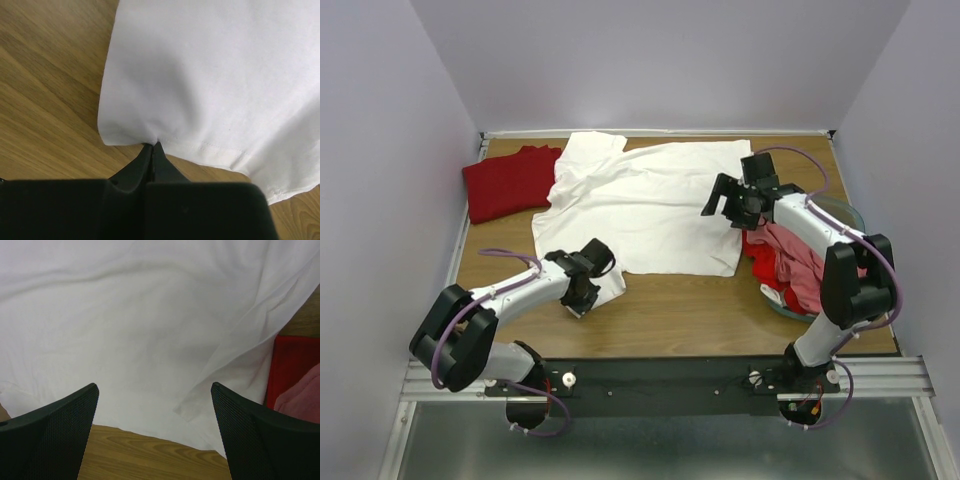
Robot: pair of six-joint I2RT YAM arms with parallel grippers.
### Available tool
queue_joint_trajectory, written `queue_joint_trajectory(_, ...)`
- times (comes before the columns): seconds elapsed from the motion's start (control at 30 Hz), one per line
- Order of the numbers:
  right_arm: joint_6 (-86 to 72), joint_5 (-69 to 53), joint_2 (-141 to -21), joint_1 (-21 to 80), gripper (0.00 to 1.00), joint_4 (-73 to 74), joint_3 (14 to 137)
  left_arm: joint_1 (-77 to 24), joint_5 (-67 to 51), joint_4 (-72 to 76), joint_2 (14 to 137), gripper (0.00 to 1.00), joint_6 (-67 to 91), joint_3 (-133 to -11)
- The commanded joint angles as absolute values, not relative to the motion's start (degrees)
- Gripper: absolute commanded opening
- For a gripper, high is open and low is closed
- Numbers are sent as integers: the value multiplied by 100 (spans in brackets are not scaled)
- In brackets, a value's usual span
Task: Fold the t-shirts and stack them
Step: Flatten the tshirt out, then fold the tshirt
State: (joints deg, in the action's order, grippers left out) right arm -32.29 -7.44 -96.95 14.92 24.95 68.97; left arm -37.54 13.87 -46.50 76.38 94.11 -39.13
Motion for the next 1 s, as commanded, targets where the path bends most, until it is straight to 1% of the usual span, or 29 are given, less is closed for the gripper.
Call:
queue_joint_trajectory(0.0,-3015,-722,-9378,1459,100,2531,6593,-3779,2221,-4745,7673,0,9106,-4236)
queue_joint_trajectory(0.1,-2918,-729,-9255,1476,99,2575,6321,-3779,2731,-4921,7664,0,8852,-4630)
queue_joint_trajectory(0.2,-2813,-616,-9115,1573,96,2663,6267,-3779,3207,-5045,7647,0,8658,-4816)
queue_joint_trajectory(0.3,-2672,-369,-9097,1897,95,2812,6363,-3771,3523,-5045,7550,0,8324,-4948)
queue_joint_trajectory(0.4,-2628,-142,-9237,2030,92,2944,6442,-3771,3577,-4966,7366,0,8200,-4843)
queue_joint_trajectory(0.43,-2611,-62,-9316,2074,89,2988,6495,-3771,3560,-4922,7226,0,8165,-4791)
queue_joint_trajectory(0.6,-2540,508,-9693,2364,81,3146,6539,-3779,3498,-4615,6856,0,8183,-4536)
queue_joint_trajectory(0.67,-2540,780,-9852,2382,75,3181,6548,-3762,3516,-4562,6768,0,8156,-4535)
queue_joint_trajectory(0.8,-2496,1071,-10116,2399,69,3261,6574,-3771,3489,-4483,6759,0,8086,-4553)
queue_joint_trajectory(0.9,-2479,1125,-10204,2417,68,3261,6557,-3771,3489,-4447,6759,0,8068,-4544)
queue_joint_trajectory(0.97,-2496,1151,-10248,2452,64,3252,6548,-3762,3498,-4412,6741,0,8033,-4535)
